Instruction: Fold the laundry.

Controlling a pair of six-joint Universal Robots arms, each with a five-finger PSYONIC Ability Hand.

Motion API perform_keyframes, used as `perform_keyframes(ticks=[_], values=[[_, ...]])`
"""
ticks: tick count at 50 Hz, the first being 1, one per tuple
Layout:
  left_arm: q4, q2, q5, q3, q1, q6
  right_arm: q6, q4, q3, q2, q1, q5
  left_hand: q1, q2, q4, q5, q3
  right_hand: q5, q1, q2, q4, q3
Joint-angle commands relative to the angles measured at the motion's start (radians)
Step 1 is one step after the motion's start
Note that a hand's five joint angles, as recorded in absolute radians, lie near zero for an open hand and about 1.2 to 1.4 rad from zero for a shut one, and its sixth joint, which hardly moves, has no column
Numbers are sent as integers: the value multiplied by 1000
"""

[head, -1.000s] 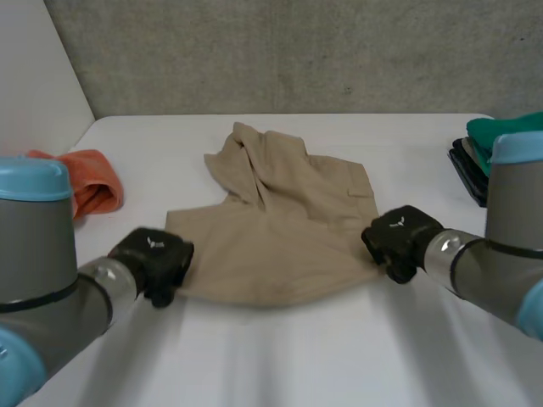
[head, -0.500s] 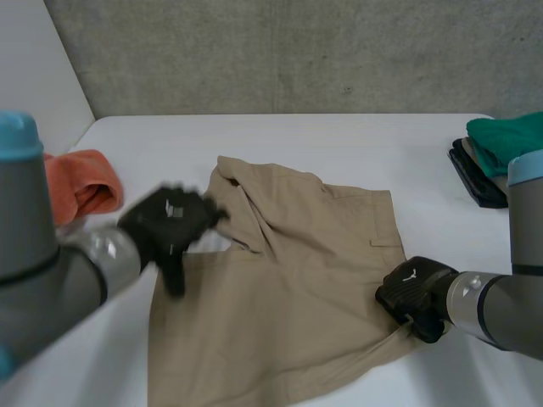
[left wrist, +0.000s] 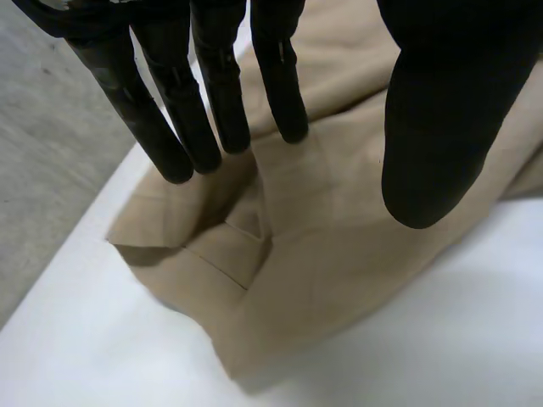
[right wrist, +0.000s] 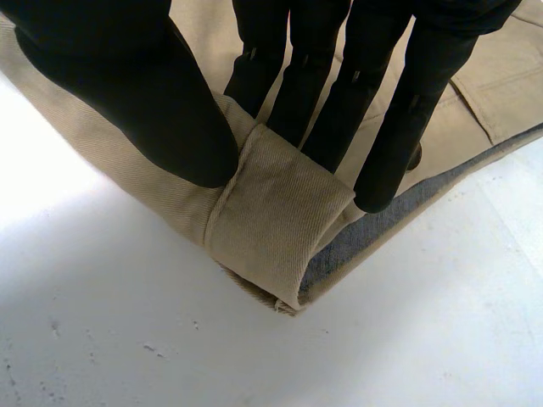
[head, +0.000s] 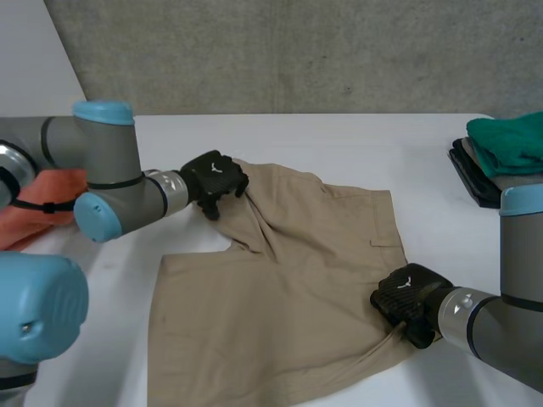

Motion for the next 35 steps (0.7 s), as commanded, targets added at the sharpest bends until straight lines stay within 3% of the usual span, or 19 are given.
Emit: perform_keyframes(ticks=[1,10,15,17,21,25,27,35], values=[[7,-48,58,48,-6,12,0,-11,9,4,0,8,-106,-106,-100,-100,-106,200,282,222,200,204],[48,-52,38,51,-20,23,4,-14,9,0,2,19,-147,-147,-141,-142,-148,200,282,222,200,204],[25,-69,26,57,-29,89,4,-14,9,0,3,19,-118,-118,-112,-112,-118,200,282,222,200,204],[18,-75,20,60,-29,116,4,-14,9,0,3,19,-1,-1,5,5,-1,200,282,222,200,204],[17,-92,-25,70,-31,176,6,-13,10,-2,0,16,510,510,516,515,509,200,282,222,200,204],[43,-100,-95,69,-35,224,7,-13,10,0,-6,14,777,777,783,783,777,200,282,222,200,204],[40,-94,-121,64,-37,235,7,-13,9,0,-9,14,777,778,784,783,777,200,282,222,200,204],[18,59,-356,-129,-40,186,7,-8,10,-11,-11,11,777,778,784,783,777,200,282,222,200,204]])
